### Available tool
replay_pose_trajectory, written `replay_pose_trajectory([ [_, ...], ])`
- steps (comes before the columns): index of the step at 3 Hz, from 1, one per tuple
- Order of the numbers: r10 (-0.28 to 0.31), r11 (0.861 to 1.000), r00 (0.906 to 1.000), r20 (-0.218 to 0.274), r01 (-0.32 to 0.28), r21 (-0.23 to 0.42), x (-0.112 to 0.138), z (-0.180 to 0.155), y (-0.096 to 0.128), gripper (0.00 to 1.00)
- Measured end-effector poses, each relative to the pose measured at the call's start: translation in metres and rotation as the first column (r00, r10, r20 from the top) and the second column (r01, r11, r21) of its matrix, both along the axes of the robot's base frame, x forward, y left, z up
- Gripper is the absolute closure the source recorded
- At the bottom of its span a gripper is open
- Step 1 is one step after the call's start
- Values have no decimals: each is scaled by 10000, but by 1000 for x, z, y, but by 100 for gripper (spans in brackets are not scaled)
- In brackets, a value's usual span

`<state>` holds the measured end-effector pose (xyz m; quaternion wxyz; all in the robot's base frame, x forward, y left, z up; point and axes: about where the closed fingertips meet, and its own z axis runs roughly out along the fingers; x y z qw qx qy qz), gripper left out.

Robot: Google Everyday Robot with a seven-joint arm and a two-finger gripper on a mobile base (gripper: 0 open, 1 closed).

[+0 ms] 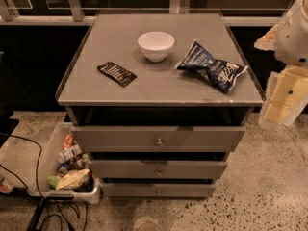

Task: Open top drawer

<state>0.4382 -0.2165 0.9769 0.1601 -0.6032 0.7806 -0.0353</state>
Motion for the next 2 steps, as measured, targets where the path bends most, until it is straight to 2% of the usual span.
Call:
replay_pose_trajectory([
  [2, -95, 9998, 10000, -16, 95, 177, 1, -13, -1, 0],
])
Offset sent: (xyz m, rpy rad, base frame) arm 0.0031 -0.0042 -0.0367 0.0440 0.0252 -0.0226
